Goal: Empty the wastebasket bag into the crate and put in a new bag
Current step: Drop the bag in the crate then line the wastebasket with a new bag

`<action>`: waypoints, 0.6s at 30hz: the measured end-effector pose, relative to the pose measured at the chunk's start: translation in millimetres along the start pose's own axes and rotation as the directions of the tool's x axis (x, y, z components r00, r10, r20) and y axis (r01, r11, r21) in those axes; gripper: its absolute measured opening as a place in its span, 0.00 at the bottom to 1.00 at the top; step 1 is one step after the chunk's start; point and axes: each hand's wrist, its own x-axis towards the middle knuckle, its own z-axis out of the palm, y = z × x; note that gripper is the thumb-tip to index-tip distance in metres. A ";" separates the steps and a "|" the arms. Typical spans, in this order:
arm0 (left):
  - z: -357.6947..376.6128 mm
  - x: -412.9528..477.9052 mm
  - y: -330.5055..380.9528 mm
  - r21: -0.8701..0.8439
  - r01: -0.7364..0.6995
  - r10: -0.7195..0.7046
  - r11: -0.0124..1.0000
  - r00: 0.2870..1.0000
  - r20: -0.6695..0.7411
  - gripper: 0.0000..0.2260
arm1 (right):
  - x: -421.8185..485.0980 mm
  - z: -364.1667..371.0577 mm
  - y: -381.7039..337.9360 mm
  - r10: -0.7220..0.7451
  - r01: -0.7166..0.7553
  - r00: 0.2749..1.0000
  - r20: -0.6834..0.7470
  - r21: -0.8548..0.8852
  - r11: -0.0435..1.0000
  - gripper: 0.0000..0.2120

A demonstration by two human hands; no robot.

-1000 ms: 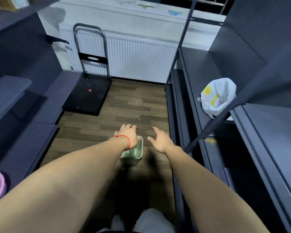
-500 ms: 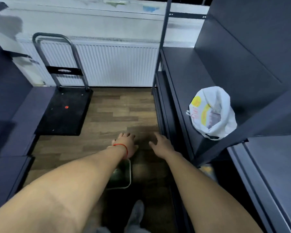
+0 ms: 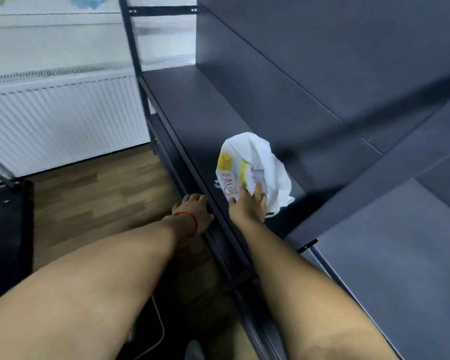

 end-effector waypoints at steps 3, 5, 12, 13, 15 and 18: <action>-5.5 21.8 15.5 0.018 -0.057 0.057 0.998 0.998 0.023 0.30 | 15.6 0.5 2.9 0.108 -0.108 0.994 0.004 0.039 0.993 0.22; -6.2 34.4 22.1 0.029 -0.088 0.087 0.996 0.995 0.041 0.30 | 22.3 3.4 6.2 0.149 -0.148 0.989 -0.011 0.043 0.988 0.26; 0.4 55.6 19.8 0.024 -0.110 0.108 0.994 0.992 0.065 0.30 | 46.3 -6.5 -0.6 0.294 -0.289 0.949 -0.118 0.055 0.956 0.28; 0.3 56.5 16.4 0.027 -0.106 0.104 0.994 0.992 0.074 0.30 | 50.1 -8.1 -1.5 0.326 -0.321 0.941 -0.087 0.073 0.944 0.28; -0.5 57.6 6.9 0.031 -0.093 0.090 0.995 0.992 0.085 0.30 | 53.3 -4.5 1.8 0.365 -0.361 0.931 -0.026 0.093 0.928 0.30; -2.0 55.6 -10.8 0.029 -0.067 0.065 0.997 0.995 0.069 0.29 | 45.7 9.1 6.5 0.294 -0.289 0.954 -0.058 0.079 0.954 0.28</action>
